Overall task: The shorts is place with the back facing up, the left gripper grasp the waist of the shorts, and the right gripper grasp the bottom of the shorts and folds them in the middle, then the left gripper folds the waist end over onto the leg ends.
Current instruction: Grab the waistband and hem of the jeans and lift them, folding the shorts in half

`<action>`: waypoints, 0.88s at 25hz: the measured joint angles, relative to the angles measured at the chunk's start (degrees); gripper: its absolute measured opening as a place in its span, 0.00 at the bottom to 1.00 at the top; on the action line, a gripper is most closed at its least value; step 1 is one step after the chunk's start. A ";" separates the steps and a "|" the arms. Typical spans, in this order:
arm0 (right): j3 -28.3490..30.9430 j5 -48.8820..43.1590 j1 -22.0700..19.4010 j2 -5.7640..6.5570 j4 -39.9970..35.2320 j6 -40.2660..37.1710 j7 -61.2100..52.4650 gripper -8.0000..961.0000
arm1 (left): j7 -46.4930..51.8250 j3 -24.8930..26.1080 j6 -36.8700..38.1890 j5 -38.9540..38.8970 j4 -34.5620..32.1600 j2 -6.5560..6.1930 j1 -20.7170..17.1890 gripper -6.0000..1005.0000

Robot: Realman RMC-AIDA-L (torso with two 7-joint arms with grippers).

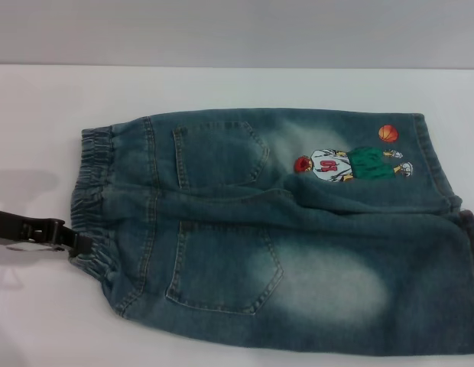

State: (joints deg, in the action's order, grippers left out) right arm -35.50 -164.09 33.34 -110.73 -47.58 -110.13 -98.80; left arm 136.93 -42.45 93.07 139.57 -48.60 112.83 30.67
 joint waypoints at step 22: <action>-2.28 -1.02 0.67 0.00 1.44 0.28 -0.63 0.50 | 0.00 0.00 0.00 0.00 0.00 0.00 0.01 0.04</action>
State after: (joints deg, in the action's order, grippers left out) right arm -37.78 -165.11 34.02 -110.73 -46.14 -109.85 -99.44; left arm 136.93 -42.45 93.08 139.57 -48.60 112.84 30.68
